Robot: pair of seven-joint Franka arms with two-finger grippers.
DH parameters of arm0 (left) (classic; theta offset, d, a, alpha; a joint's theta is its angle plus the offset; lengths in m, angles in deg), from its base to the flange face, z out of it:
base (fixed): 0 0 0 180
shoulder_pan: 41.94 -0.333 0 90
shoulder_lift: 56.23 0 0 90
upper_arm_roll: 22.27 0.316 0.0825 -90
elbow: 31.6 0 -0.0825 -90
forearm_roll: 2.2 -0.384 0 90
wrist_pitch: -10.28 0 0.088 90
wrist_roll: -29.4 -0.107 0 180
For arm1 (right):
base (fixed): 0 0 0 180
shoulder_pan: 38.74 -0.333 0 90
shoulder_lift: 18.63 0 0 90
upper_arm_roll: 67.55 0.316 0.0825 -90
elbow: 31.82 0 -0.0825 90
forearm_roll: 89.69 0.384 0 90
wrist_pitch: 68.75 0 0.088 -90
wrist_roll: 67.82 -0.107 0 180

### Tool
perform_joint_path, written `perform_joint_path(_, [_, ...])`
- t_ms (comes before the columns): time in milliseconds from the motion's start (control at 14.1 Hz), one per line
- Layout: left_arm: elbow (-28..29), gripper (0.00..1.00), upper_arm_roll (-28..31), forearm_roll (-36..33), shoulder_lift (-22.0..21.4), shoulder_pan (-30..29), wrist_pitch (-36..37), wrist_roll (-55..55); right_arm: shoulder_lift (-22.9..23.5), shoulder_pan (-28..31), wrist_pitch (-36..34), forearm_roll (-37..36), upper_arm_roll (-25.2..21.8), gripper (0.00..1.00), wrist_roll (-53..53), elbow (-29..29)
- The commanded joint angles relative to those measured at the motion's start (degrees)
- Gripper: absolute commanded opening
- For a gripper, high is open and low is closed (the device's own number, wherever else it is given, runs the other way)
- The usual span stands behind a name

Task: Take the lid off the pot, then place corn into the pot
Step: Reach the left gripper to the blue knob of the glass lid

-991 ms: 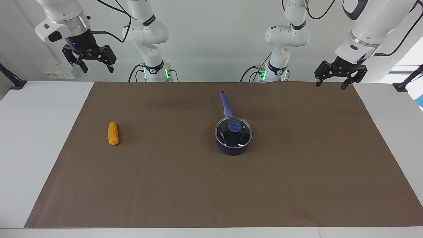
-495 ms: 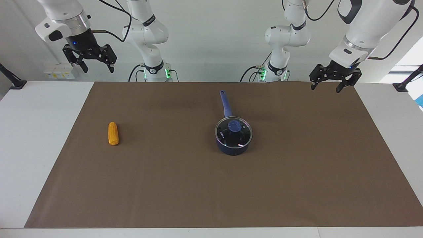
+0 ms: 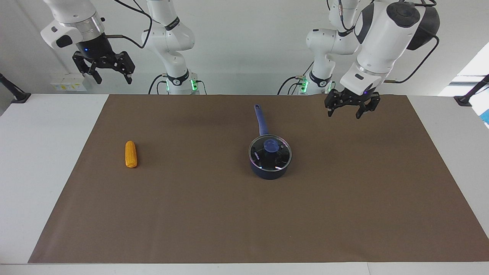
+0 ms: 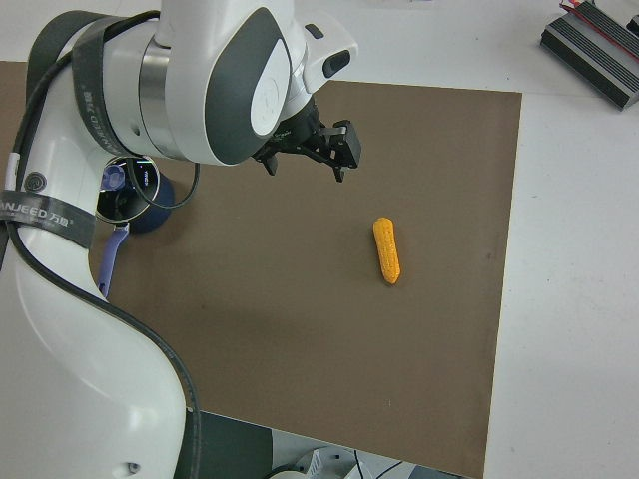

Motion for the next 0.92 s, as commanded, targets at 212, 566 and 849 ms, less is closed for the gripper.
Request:
perform_joint_path(212, [0.78, 1.0, 0.88, -0.58, 4.52, 8.98, -6.13, 12.72, 0.41, 0.23, 0.08, 0.68, 0.07, 1.0, 0.44, -0.77])
perform_joint_path(566, [0.95, 1.0, 0.79, -3.04, 11.37, 15.24, -13.68, 24.5, 0.41, 0.23, -0.01, 0.68, 0.07, 1.0, 0.44, -0.77])
perform_joint_path(849, [2.87, 1.0, 0.71, -3.04, 14.46, 17.96, -20.62, 29.69, 0.23, 0.14, -0.62, 0.68, 0.07, 1.0, 0.53, -0.59])
